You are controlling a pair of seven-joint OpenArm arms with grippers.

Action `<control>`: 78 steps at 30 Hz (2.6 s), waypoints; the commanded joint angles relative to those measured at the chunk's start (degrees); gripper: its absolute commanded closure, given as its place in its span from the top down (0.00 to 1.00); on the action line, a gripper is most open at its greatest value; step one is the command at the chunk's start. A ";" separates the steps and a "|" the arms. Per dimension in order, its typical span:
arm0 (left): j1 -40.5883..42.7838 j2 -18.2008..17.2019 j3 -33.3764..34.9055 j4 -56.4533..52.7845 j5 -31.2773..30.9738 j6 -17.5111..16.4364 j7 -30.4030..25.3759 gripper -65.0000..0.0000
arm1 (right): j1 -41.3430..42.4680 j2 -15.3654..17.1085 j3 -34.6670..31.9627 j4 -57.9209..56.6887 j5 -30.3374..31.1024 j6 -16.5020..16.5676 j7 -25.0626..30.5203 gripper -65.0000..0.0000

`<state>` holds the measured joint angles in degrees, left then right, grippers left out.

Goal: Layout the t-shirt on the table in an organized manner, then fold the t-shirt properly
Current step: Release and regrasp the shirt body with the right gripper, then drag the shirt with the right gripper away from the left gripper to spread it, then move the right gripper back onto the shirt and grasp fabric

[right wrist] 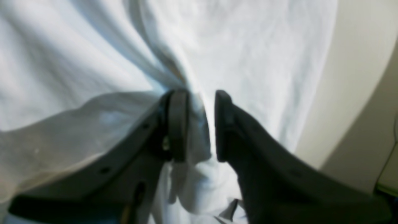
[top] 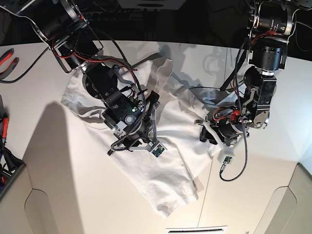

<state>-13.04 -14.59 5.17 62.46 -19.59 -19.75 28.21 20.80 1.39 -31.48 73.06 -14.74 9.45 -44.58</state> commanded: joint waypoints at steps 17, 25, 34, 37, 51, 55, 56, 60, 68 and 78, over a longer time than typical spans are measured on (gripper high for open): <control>-1.20 -0.37 -0.26 0.74 -0.26 0.07 -0.98 0.41 | 1.60 2.82 10.95 0.96 -0.74 -1.42 4.66 0.00; -1.22 -0.37 -0.26 0.74 -0.28 0.07 -1.01 0.41 | 1.75 11.54 12.90 0.96 -7.58 -17.73 13.94 0.00; -1.20 -0.37 -0.26 0.74 -0.28 0.07 -0.98 0.41 | 3.76 13.14 24.70 0.96 -3.87 -21.68 15.93 0.45; -1.20 -0.37 -0.26 0.74 -0.26 0.07 -0.98 0.41 | 3.93 13.14 26.40 0.96 -3.85 -21.66 15.67 0.45; -1.20 -0.37 -0.26 0.74 -0.28 0.07 -0.96 0.41 | 3.78 12.61 26.21 0.98 -0.83 -20.98 12.85 0.29; -1.25 -0.37 -0.26 0.74 -0.31 0.07 -1.03 0.41 | 3.78 11.78 24.30 1.09 6.64 2.43 13.00 0.29; -1.22 -0.35 -0.26 0.74 -0.31 0.04 -1.03 0.41 | 3.78 11.78 22.58 1.09 8.55 6.56 13.81 0.29; -1.22 -0.35 -0.26 0.74 -0.33 0.04 -1.03 0.41 | 4.24 11.67 12.02 1.05 5.57 8.02 21.07 0.41; -1.22 -0.35 -0.26 0.74 -0.31 0.04 -0.17 0.41 | 14.12 3.28 -2.25 -16.02 -3.50 1.38 25.14 0.50; 4.09 -1.70 -0.26 0.74 1.62 -0.81 3.96 0.41 | 26.60 -4.35 -2.54 -40.54 -3.45 -2.86 32.89 0.50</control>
<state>-9.02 -15.55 5.02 63.16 -19.53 -21.47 28.97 45.45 -2.42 -34.24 31.75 -18.06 7.16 -12.71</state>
